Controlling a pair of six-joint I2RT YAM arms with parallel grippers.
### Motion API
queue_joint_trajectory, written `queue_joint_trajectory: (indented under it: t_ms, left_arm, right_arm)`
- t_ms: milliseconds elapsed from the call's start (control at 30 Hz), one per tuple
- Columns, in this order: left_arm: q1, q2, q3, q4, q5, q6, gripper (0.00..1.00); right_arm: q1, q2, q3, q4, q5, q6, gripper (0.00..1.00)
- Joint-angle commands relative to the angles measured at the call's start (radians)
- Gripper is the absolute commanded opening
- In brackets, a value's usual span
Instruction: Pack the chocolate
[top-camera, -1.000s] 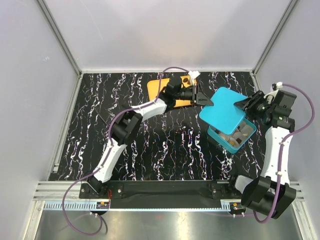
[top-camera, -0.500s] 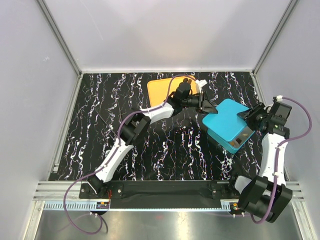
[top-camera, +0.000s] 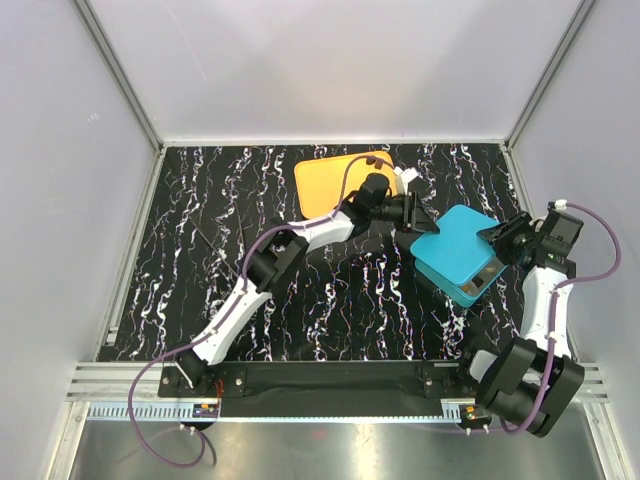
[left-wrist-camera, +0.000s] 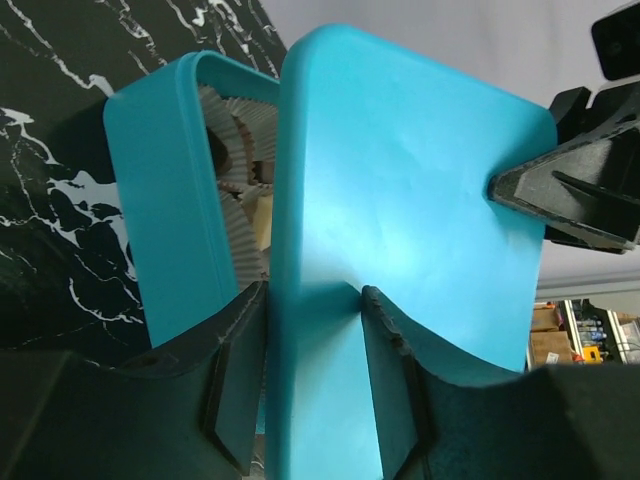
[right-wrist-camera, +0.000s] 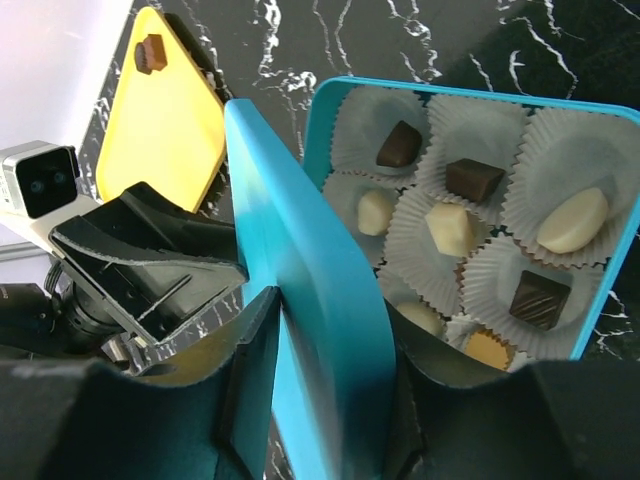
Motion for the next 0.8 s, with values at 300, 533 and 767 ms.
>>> queue_joint_trajectory:
  t_ms: [300,533,767]
  left_arm:
    - [-0.025,0.041,0.095,-0.013,-0.029,0.066,0.48]
    - [-0.027,0.049,0.098,-0.022,-0.038,0.071,0.52]
    - [-0.03,0.051,0.098,-0.021,-0.043,0.071,0.54]
  right_arm:
    - [-0.034,0.072,-0.056,0.152,0.048,-0.027,0.49]
    - [-0.043,0.103,-0.07,0.164,0.113,-0.039,0.52]
    - [-0.046,0.124,-0.079,0.196,0.137,-0.032,0.56]
